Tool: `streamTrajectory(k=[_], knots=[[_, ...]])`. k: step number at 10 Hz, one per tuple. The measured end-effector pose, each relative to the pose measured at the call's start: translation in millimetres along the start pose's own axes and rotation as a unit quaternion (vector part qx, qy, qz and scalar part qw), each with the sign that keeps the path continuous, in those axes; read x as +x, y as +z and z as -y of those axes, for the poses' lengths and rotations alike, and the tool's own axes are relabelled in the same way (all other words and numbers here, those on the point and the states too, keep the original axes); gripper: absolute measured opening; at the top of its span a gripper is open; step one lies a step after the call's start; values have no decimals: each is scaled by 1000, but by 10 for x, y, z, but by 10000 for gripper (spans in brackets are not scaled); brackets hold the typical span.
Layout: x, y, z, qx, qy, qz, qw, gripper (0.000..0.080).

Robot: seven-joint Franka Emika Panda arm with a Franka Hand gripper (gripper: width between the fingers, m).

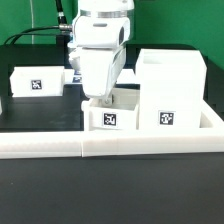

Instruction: Assemble drawer

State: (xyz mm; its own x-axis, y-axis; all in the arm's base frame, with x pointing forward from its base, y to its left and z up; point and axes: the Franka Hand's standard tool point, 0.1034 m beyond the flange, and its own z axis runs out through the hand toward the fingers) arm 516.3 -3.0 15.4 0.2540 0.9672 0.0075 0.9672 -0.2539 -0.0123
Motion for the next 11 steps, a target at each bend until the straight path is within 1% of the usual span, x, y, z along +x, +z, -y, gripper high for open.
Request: streamTrajectory(k=[2, 5, 6, 7, 11], knots=[[18, 14, 25, 0, -1, 0, 1000, 44], [7, 11, 14, 1, 2, 0, 1000, 44], [-14, 11, 6, -1, 10, -1, 1000, 44], [0, 18, 6, -9, 7, -3, 1000, 44], [20, 22, 9, -6, 4, -2, 1000, 44]])
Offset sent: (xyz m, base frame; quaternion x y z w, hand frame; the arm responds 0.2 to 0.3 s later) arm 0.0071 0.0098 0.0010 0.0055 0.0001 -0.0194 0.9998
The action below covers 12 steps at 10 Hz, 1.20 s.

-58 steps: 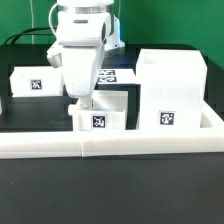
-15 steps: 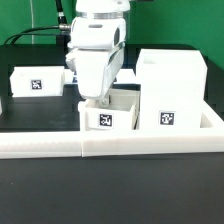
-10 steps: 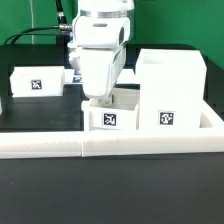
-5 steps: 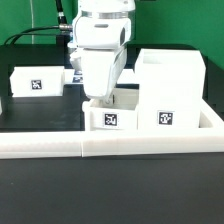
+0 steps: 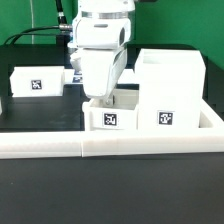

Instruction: Assemble drawer

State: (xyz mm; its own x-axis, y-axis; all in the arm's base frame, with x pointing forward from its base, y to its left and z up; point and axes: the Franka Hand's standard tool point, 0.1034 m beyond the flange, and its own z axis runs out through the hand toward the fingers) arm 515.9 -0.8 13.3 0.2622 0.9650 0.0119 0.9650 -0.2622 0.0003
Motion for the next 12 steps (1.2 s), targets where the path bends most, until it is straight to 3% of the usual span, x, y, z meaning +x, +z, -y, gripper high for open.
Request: streamTrajectory(k=[2, 9, 12], knots=[[79, -7, -34, -1, -13, 2, 1000, 44], [103, 12, -61, 0, -42, 5, 999, 44], [27, 15, -73, 0, -19, 4, 1000, 44]])
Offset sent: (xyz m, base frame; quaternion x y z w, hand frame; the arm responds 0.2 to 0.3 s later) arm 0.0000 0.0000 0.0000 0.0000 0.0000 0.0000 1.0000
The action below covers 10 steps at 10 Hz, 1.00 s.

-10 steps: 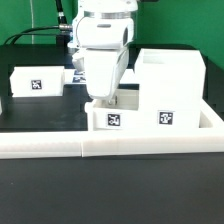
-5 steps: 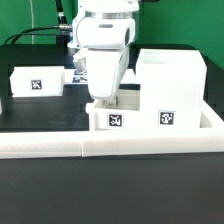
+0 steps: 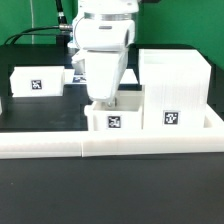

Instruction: Assemble drawer

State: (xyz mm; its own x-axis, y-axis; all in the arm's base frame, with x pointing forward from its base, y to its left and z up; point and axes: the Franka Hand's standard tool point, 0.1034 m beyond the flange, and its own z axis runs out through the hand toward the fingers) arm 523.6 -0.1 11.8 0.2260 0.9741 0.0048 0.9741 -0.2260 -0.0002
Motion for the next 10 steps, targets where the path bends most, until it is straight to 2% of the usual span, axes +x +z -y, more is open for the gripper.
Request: streamTrajectory(k=[6, 7, 9, 10], knots=[[43, 4, -3, -7, -31, 4, 999, 44], [51, 8, -4, -15, -29, 1, 999, 44], [49, 8, -4, -14, -30, 2, 999, 44], [71, 7, -11, -19, -48, 3, 999, 44]])
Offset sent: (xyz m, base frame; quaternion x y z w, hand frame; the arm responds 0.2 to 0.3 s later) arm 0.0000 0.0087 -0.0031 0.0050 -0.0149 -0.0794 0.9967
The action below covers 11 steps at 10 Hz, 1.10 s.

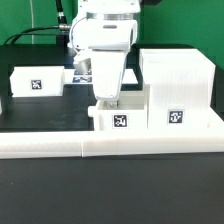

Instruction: Assemble drawer

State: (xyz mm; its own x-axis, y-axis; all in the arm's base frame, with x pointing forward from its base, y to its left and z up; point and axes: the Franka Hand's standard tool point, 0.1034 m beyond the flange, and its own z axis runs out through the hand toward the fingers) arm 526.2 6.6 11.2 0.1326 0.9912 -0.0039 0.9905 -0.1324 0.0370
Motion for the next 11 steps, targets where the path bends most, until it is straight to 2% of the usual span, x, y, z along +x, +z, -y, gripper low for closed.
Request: streamTrajectory(k=[3, 11], knots=[[-11, -5, -51, 0, -32, 13, 999, 44], [-27, -6, -58, 1, -29, 19, 999, 44]])
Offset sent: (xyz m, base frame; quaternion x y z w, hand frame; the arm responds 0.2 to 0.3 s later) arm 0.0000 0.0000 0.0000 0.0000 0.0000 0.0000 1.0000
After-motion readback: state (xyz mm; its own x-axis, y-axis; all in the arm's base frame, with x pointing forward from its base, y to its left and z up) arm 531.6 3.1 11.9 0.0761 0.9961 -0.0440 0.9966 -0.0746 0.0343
